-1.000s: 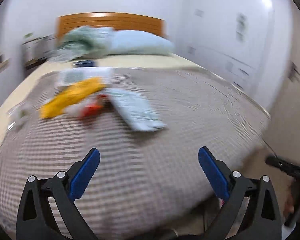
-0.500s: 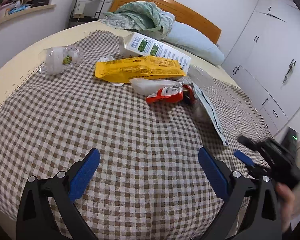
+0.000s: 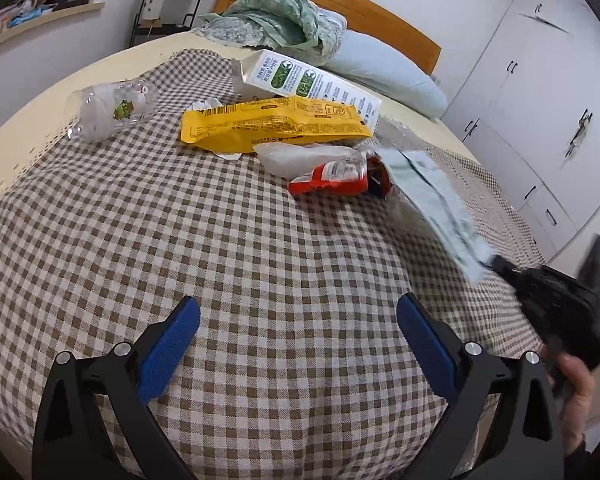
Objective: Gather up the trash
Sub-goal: 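Return the right tool to the bed and grasp the white-green paper packet, then grasp the clear plastic bag with the left tool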
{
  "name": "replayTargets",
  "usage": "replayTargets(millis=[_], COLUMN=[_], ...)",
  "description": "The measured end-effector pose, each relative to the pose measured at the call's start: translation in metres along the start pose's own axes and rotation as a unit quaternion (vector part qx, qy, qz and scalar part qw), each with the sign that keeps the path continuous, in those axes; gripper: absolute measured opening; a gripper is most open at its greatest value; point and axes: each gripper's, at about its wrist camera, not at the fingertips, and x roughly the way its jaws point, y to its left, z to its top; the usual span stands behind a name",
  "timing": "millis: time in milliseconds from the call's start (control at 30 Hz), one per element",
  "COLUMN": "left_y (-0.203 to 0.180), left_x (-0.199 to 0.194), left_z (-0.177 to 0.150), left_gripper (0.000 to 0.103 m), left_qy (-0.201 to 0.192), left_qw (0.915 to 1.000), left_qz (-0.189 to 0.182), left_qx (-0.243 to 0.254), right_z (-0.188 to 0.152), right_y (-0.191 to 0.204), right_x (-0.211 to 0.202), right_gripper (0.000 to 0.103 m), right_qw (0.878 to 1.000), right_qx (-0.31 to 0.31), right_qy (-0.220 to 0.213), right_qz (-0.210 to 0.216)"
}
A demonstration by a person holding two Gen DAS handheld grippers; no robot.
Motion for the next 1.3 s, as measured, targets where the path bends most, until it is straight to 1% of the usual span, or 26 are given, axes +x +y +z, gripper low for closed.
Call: replayTargets(millis=[100,167,200,233,267,300,333,367,400,433,467,500,567,633,733,800,867,900,933,967,1033,1067,1100,1133,1200,1300], left_y=[-0.002,-0.002,-0.002,-0.002,-0.004,-0.006,-0.008,-0.010,-0.013,-0.014,-0.015,-0.015,-0.016,-0.015,-0.014,-0.013,-0.012,-0.012,-0.012,-0.012,-0.014,-0.017,-0.019,-0.021,-0.025,-0.042], left_x=[-0.002,-0.002,-0.002,-0.002,-0.002,-0.001,-0.002,-0.002,-0.002,-0.001,-0.001,-0.001,0.000,0.000,0.000,0.001,0.002,0.003,0.003,0.004,0.004,0.003,0.003,0.002,0.001,0.006], left_z=[-0.001,-0.002,-0.002,-0.003,-0.004,-0.005,-0.005,-0.006,-0.008,-0.008,-0.009,-0.010,-0.010,-0.009,-0.009,-0.009,-0.009,-0.009,-0.008,-0.008,-0.009,-0.010,-0.011,-0.011,-0.011,0.003], left_gripper=[0.096,0.096,0.096,0.096,0.096,0.096,0.096,0.096,0.096,0.096,0.096,0.096,0.096,0.096,0.096,0.096,0.096,0.096,0.096,0.096,0.096,0.096,0.096,0.096,0.096,0.096], left_qy=[-0.004,-0.002,0.000,0.001,0.003,0.005,0.005,0.006,0.007,0.007,0.009,0.010,0.012,0.013,0.013,0.015,0.016,0.016,0.017,0.018,0.019,0.018,0.016,0.013,0.007,0.007], left_qw=[0.9999,0.9999,0.9999,0.9999,0.9999,0.9998,0.9997,0.9995,0.9993,0.9991,0.9989,0.9988,0.9985,0.9984,0.9985,0.9984,0.9981,0.9981,0.9982,0.9983,0.9983,0.9980,0.9978,0.9973,0.9972,0.9965], left_qz=[0.005,0.008,0.008,0.007,0.008,0.010,0.011,0.013,0.015,0.017,0.020,0.021,0.024,0.026,0.026,0.029,0.032,0.033,0.034,0.032,0.025,0.024,0.023,0.024,0.013,-0.051], left_qx=[0.011,0.011,0.010,0.010,0.013,0.018,0.022,0.027,0.034,0.037,0.041,0.043,0.047,0.048,0.046,0.047,0.050,0.050,0.047,0.046,0.049,0.055,0.060,0.068,0.073,0.066], right_z=[-0.008,-0.018,-0.025,-0.031,-0.040,-0.046,-0.049,-0.049,-0.046,-0.040,-0.036,-0.031,-0.016,-0.011,-0.024,-0.029,-0.032,-0.033,-0.035,-0.037,-0.042,-0.043,-0.042,-0.038,-0.028,-0.017], right_y=[-0.016,-0.034,-0.042,-0.045,-0.049,-0.050,-0.049,-0.045,-0.042,-0.037,-0.034,-0.028,-0.018,-0.018,-0.026,-0.026,-0.027,-0.029,-0.031,-0.031,-0.033,-0.031,-0.028,-0.032,-0.040,-0.056], right_x=[-0.037,-0.053,-0.052,-0.048,-0.040,-0.038,-0.040,-0.045,-0.046,-0.046,-0.045,-0.043,-0.026,0.005,0.044,0.047,0.037,0.030,0.019,0.011,-0.012,-0.022,-0.029,-0.043,-0.068,-0.100], right_gripper=[0.000,0.000,0.001,0.001,0.001,0.001,0.001,0.009,0.025,0.075,0.089,0.089,0.089,0.089,0.089,0.085,0.060,0.059,0.052,0.038,0.035,0.030,0.011,0.011,0.011,0.011], right_qw=[0.999,0.996,0.994,0.992,0.988,0.984,0.983,0.980,0.976,0.969,0.965,0.960,0.948,0.939,0.921,0.924,0.931,0.933,0.933,0.933,0.936,0.940,0.943,0.952,0.962,0.973], right_qx=[-0.008,-0.010,-0.021,-0.035,-0.056,-0.073,-0.090,-0.125,-0.146,-0.182,-0.203,-0.234,-0.277,-0.288,-0.294,-0.293,-0.279,-0.275,-0.273,-0.275,-0.270,-0.266,-0.262,-0.242,-0.219,-0.188], right_qy=[-0.026,-0.027,-0.004,0.023,0.070,0.095,0.102,0.099,0.097,0.094,0.092,0.090,0.104,0.175,0.240,0.229,0.219,0.214,0.214,0.211,0.208,0.194,0.183,0.168,0.129,0.085], right_qz=[-0.036,-0.081,-0.110,-0.122,-0.129,-0.129,-0.126,-0.123,-0.127,-0.139,-0.138,-0.123,-0.116,-0.066,-0.089,-0.093,-0.085,-0.089,-0.092,-0.092,-0.085,-0.092,-0.091,-0.086,-0.096,-0.108])
